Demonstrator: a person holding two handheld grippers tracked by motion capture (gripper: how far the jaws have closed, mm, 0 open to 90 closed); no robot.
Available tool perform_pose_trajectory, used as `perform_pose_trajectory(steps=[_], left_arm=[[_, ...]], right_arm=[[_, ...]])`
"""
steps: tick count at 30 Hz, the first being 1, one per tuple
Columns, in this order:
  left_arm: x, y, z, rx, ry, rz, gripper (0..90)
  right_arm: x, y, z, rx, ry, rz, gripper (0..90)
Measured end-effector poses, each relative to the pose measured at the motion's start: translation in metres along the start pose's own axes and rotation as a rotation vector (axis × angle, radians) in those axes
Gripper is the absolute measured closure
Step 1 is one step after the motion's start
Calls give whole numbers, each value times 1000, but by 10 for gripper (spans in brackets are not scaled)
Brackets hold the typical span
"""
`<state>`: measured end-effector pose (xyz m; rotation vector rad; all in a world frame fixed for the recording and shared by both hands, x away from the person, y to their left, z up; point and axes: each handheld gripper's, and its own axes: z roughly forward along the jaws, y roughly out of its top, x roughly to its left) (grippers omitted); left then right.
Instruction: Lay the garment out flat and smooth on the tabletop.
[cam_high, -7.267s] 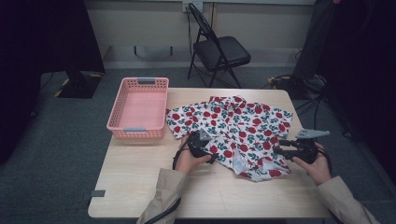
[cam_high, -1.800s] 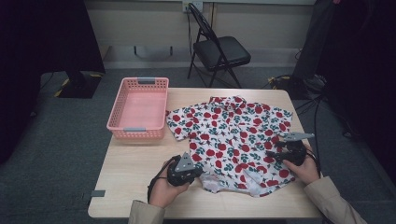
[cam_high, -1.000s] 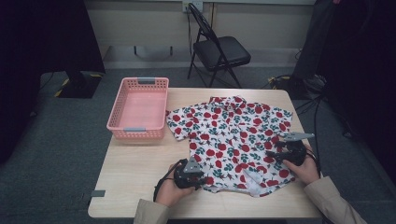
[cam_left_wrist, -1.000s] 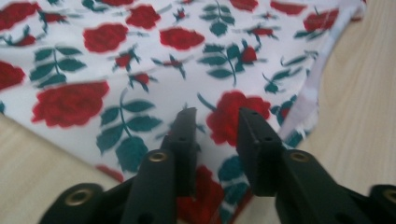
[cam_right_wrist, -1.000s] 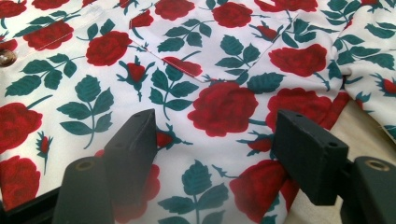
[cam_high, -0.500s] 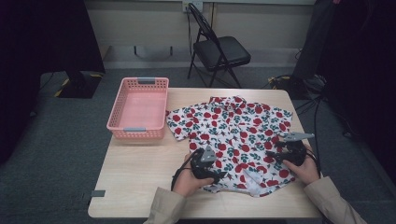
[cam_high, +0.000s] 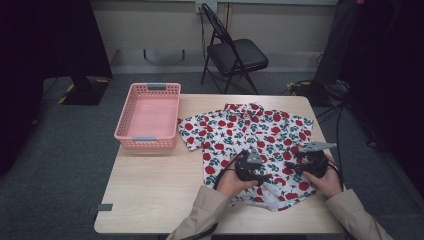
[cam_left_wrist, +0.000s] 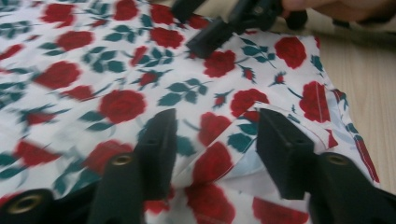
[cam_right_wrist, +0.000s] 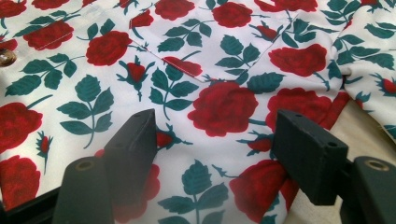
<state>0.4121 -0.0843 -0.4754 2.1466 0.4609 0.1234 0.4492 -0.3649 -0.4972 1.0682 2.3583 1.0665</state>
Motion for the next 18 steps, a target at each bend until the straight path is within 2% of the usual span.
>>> perform_pose_trajectory(steps=[5, 8, 11, 14, 15, 18], left_arm=[[-7, 2, 20, 49, -33, 28, 517], [-10, 1, 29, 43, -51, 27, 518], [-14, 2, 35, 46, -61, 58, 522], [-17, 2, 39, 74, -60, 91, 554], [-18, 3, 39, 77, -66, 90, 587], [-19, 5, 35, 113, -62, 102, 771]], right_arm=[[0, 0, 0, 0, 0, 1, 302], [0, 0, 0, 0, -1, 1, 302], [0, 0, 0, 0, 0, 0, 302], [0, 0, 0, 0, 0, 0, 302], [0, 0, 0, 0, 0, 0, 302], [0, 0, 0, 0, -1, 0, 302]])
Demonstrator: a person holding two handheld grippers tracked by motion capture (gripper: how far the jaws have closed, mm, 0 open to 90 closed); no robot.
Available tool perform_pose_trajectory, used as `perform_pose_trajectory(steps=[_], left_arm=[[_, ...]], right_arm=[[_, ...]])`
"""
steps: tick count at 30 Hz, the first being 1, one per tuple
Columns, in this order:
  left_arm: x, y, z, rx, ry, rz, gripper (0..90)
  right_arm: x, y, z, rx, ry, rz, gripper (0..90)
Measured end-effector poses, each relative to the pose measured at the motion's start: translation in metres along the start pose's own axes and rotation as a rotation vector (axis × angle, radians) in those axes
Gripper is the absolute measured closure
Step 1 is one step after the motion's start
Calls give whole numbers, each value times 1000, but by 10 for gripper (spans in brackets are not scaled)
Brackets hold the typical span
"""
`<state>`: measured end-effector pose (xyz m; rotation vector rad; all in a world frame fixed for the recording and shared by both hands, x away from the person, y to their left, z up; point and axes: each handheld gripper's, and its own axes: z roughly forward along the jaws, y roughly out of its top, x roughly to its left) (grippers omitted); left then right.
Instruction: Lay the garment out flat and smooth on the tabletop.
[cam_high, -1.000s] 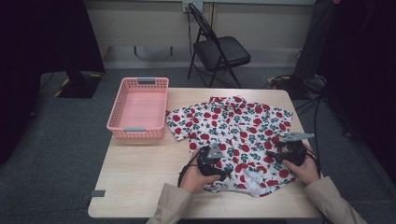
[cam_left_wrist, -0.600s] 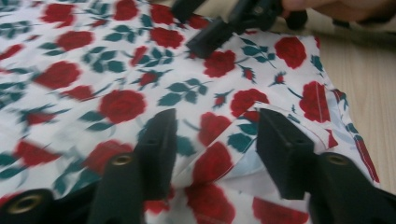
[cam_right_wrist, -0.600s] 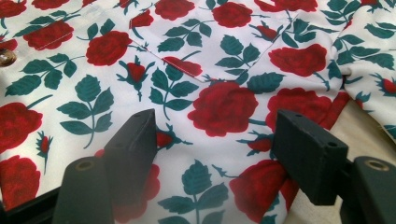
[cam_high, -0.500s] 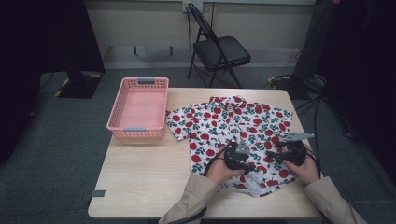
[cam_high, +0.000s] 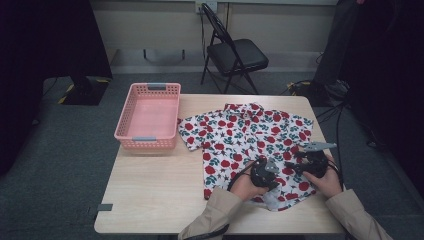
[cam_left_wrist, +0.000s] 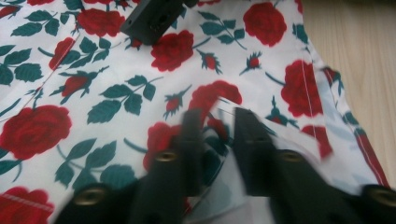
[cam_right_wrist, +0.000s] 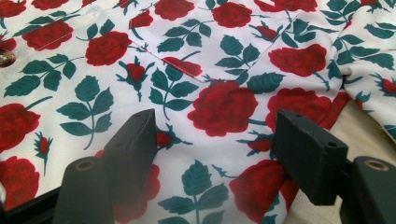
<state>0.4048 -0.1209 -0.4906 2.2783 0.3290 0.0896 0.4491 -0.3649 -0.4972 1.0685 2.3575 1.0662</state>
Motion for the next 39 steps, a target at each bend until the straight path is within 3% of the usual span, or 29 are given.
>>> perform_pose_trajectory(steps=[2, 4, 8, 12, 14, 15, 18, 23, 33, 39], left_arm=[[-2, 0, -4, 20, -15, -2, 844], [-2, -3, -13, 10, -29, -12, 874], [-3, -10, -28, -38, -47, -17, 866], [-8, -20, -39, -22, -66, -12, 833], [-9, -25, -43, -31, -56, -15, 832], [-9, -28, -46, -48, -50, -21, 814], [-6, -34, -54, -83, -11, -37, 591], [-1, -43, -67, -118, 34, -72, 322], [3, -55, -82, -141, 64, -115, 169], [6, -62, -89, -135, 66, -114, 152]], right_arm=[[0, 0, 0, 0, 0, 0, 302], [0, 0, 0, 0, 0, 0, 302], [0, 0, 0, 0, 1, 1, 302], [0, 0, 0, 0, 1, 1, 302], [0, 0, 0, 0, 1, 0, 302], [0, 0, 0, 0, 1, 1, 302], [0, 0, 0, 0, 1, 0, 302], [0, 0, 0, 0, 2, 1, 301], [0, 0, 0, 0, 1, 1, 301], [0, 0, 0, 0, 1, 0, 301]])
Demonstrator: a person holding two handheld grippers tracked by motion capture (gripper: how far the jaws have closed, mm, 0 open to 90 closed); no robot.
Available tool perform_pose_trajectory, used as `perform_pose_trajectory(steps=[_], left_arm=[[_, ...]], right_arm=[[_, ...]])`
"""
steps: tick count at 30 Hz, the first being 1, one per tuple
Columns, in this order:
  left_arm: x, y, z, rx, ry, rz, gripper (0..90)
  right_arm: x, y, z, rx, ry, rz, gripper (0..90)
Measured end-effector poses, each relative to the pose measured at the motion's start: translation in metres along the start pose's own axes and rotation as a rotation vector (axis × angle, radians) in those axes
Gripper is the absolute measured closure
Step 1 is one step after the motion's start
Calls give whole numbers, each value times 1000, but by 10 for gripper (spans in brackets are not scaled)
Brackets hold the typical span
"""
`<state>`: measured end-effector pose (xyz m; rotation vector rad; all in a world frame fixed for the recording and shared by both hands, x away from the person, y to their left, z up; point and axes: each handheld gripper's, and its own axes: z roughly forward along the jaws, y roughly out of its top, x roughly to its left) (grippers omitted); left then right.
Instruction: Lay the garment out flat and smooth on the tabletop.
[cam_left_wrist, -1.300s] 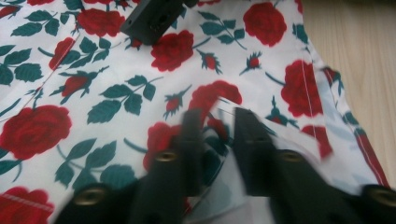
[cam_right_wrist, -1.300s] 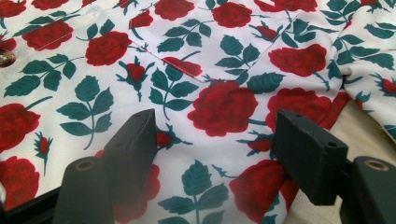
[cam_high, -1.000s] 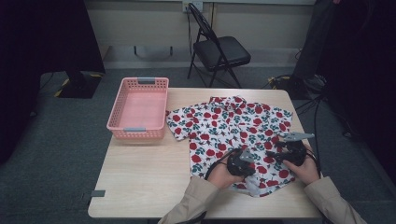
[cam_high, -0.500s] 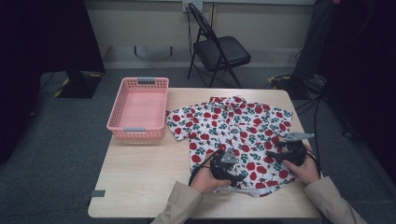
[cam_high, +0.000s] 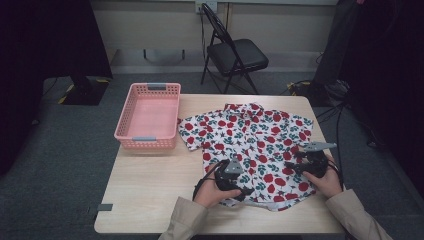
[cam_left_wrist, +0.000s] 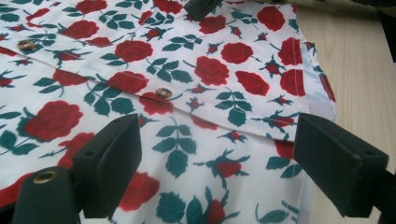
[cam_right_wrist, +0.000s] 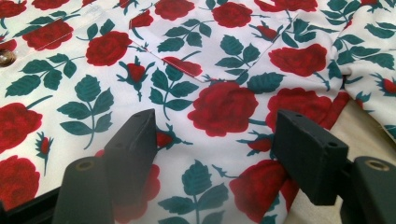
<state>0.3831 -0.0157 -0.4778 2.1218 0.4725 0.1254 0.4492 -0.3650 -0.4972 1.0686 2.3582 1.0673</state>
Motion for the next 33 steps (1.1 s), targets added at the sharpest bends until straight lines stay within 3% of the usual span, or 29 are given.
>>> perform_pose_trajectory(steps=[20, 33], left_arm=[[22, -19, -31, 8, 68, -11, 155], [42, -33, -54, -4, 134, -57, 155]], right_arm=[[0, 0, 0, 0, 0, 0, 301], [0, 0, 0, 0, 0, 0, 301]])
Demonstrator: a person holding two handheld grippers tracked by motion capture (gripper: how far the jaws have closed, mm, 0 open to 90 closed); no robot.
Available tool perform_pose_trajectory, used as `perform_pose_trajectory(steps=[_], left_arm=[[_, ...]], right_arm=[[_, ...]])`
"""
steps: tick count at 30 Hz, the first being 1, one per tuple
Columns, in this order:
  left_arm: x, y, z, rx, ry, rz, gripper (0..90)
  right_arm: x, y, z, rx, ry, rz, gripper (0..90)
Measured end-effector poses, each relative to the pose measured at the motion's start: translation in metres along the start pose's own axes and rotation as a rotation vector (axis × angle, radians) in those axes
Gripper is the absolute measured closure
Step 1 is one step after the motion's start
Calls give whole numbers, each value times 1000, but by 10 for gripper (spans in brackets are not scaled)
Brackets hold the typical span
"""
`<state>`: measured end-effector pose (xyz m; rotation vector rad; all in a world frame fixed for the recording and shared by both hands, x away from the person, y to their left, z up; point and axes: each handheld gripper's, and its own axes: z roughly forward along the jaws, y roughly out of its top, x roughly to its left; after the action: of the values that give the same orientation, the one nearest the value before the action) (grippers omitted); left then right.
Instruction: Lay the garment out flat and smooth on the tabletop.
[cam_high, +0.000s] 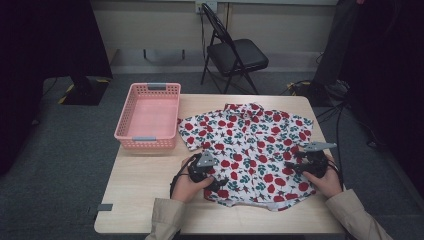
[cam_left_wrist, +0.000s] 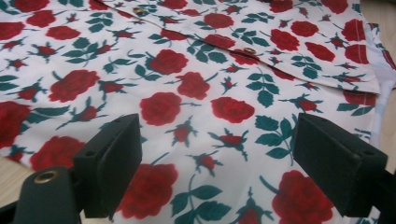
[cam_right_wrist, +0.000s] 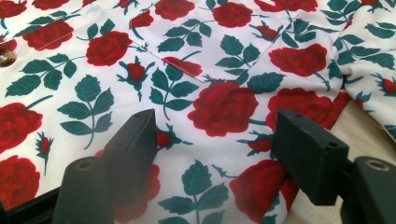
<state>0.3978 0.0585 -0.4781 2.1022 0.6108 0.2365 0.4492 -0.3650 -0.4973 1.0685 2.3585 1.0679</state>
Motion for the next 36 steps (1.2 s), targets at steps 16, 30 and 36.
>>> perform_pose_trajectory(steps=[16, 30, 36], left_arm=[[18, -13, -13, 7, 52, -28, 155], [31, -23, -24, 9, 85, -59, 155], [37, -29, -28, 15, 109, -68, 155]], right_arm=[[0, 0, 0, 0, 1, 0, 300], [0, 0, 0, 0, 1, 1, 300], [0, 0, 0, 0, 1, 1, 300]])
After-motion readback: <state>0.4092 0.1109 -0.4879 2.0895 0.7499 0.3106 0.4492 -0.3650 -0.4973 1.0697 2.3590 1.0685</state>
